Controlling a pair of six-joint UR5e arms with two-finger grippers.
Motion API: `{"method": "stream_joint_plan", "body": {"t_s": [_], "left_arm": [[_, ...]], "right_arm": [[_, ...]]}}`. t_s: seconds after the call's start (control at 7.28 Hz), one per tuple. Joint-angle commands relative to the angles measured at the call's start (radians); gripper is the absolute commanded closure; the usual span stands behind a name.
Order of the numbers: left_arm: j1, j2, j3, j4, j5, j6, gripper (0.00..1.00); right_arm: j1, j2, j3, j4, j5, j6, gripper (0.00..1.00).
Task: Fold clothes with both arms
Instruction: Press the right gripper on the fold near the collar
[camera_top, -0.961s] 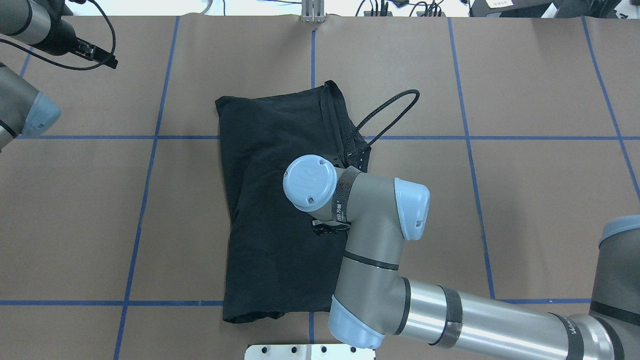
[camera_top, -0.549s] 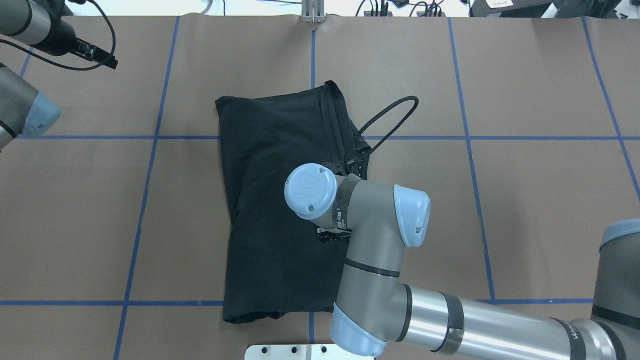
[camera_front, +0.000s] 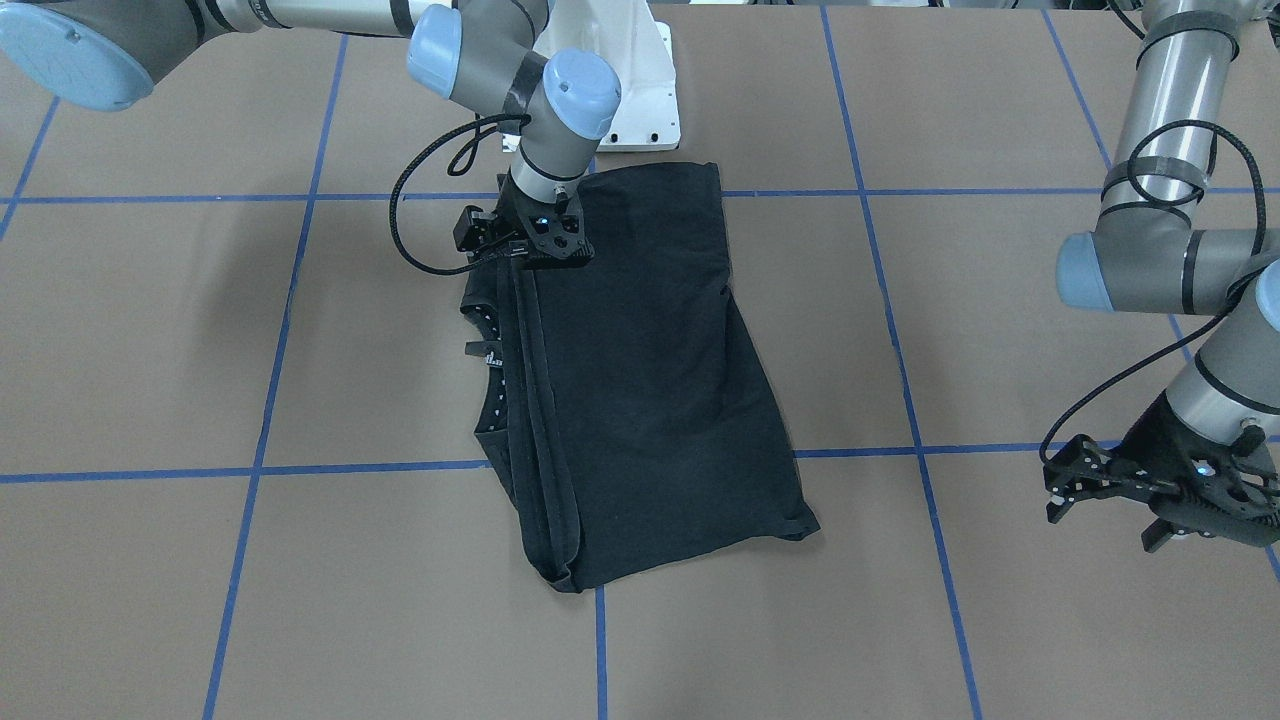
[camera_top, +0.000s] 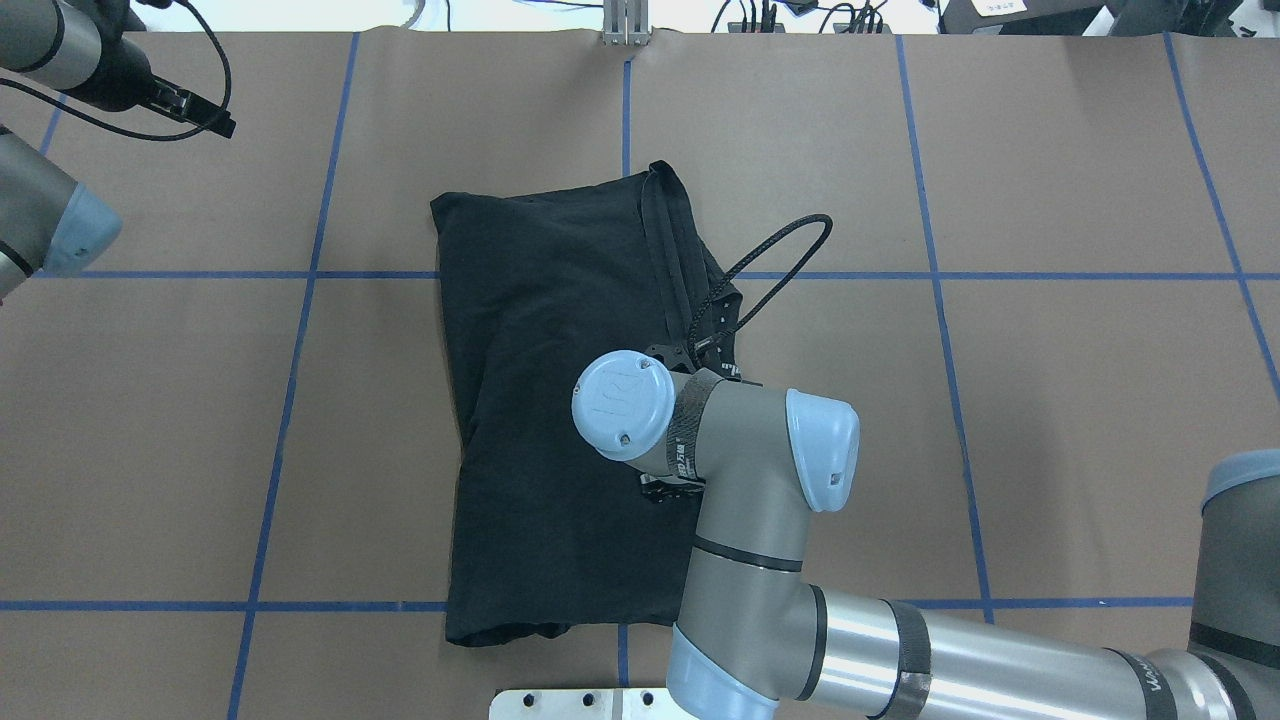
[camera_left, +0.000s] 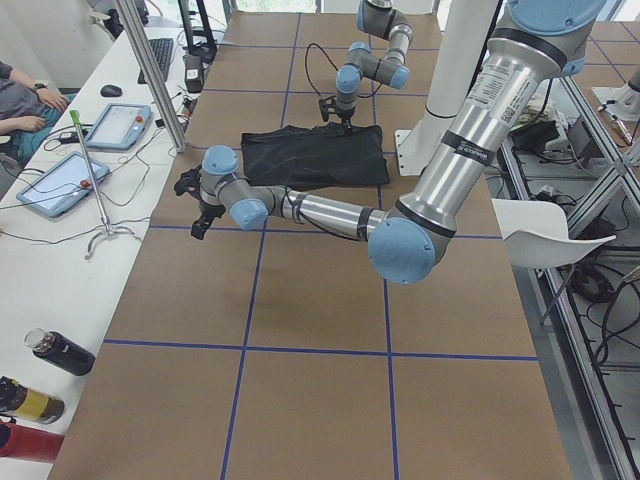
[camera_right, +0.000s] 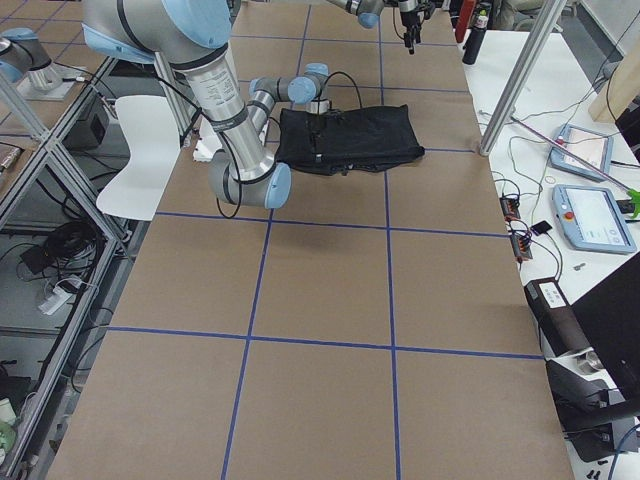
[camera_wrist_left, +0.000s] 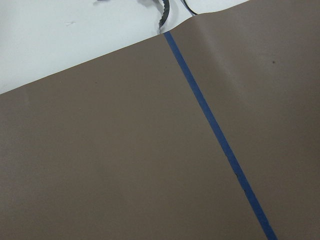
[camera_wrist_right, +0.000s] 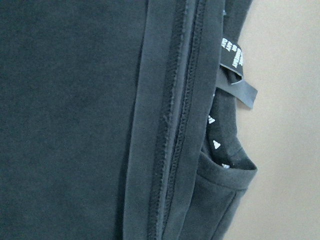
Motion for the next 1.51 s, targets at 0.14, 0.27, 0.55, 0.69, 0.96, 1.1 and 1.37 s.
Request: {"method": "stream_joint_plan", "body": {"t_s": [0.14,0.27,0.55,0.69,0.96,1.1,1.37], "left_arm": [[0.000,-0.001,0.000,-0.001,0.000,0.000,0.00],[0.000,-0.001,0.000,-0.001,0.000,-0.001,0.00],[0.000,-0.001,-0.002,-0.001,0.000,-0.001,0.00],[0.000,0.001,-0.003,-0.001,0.000,-0.001,0.00],[0.000,0.001,-0.003,0.000,0.000,-0.001,0.00],[0.000,-0.001,-0.003,0.000,0.000,-0.001,0.00],[0.000,0.001,-0.011,0.003,-0.002,-0.001,0.00]], "right_arm": [[0.019,-0.023,0.007,-0.012,-0.003,-0.050,0.00],[0.031,-0.048,0.009,-0.012,-0.003,-0.061,0.00],[0.068,-0.146,0.091,-0.012,-0.005,-0.136,0.00],[0.079,-0.164,0.099,-0.012,-0.005,-0.138,0.00],[0.097,-0.108,0.099,-0.006,-0.003,-0.144,0.00],[0.114,-0.046,0.075,-0.002,0.002,-0.138,0.00],[0.120,0.083,-0.088,0.058,0.003,-0.119,0.00]]}}
